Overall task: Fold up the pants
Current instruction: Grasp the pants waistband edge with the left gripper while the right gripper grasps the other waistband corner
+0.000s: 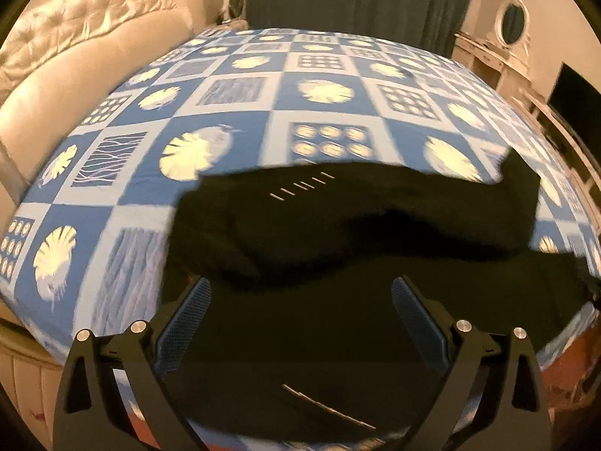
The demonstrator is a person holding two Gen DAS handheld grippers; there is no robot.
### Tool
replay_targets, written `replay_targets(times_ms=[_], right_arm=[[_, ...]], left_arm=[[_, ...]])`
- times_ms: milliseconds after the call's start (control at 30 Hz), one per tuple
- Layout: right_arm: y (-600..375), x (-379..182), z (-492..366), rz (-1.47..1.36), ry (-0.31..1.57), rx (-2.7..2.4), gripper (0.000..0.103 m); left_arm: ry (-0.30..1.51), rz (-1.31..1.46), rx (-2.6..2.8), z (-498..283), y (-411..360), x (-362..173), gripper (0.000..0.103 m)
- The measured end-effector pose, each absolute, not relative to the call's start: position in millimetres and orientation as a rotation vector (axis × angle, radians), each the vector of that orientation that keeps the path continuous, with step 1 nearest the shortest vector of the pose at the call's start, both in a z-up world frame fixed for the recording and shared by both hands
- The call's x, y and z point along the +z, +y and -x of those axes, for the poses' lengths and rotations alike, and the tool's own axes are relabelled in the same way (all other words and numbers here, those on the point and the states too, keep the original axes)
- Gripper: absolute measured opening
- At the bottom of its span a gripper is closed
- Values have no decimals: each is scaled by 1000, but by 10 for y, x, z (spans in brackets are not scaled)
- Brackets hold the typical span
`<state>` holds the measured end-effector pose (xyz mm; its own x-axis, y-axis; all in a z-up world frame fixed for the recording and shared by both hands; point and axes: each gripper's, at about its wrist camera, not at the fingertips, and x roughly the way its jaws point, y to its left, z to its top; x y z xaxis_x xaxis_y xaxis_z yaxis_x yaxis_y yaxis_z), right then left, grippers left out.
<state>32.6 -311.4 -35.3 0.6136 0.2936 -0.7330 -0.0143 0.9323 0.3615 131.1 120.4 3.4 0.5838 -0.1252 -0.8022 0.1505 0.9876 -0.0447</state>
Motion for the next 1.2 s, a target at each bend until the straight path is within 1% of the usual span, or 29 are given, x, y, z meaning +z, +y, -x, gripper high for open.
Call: replay_targets(times_ms=[100, 233, 367, 700, 733, 767, 800, 900, 1033, 1100, 1167, 1200], right_arm=[[-3029, -355, -505, -378, 910, 227, 101], [-2873, -337, -687, -369, 907, 274, 101], [-2742, -384, -832, -351, 915, 292, 101], [-2617, -578, -1218, -298, 962, 348, 101], [-2614, -567, -1296, -281, 961, 370, 101], [-2614, -543, -1425, -258, 961, 405, 101], [-2615, -529, -1530, -235, 961, 429, 101], [-2572, -480, -1980, -107, 969, 505, 101], [-2391, -539, -2515, 57, 1038, 561, 101], [-2245, -640, -2740, 150, 1079, 586, 94], [-2123, -765, -2901, 232, 1128, 598, 71], [-2059, -833, -2982, 262, 1152, 607, 66]], left_arm=[[919, 23, -143, -1729, 1701, -41, 96], [1014, 161, -145, -2241, 2225, -402, 96], [1100, 216, -201, -2590, 2303, -673, 96], [1169, 192, -389, -2961, 1909, -876, 95], [1168, 194, -396, -2967, 1887, -877, 91], [1166, 188, -393, -2994, 1889, -880, 57], [1177, 180, -381, -3010, 1886, -892, 36], [1202, 194, -354, -3058, 1929, -934, 32], [1186, 84, -339, -3004, 1845, -889, 30], [1177, 45, -330, -2981, 1810, -871, 28], [1177, 19, -322, -2979, 1776, -876, 28], [1176, 4, -319, -2978, 1766, -880, 28]])
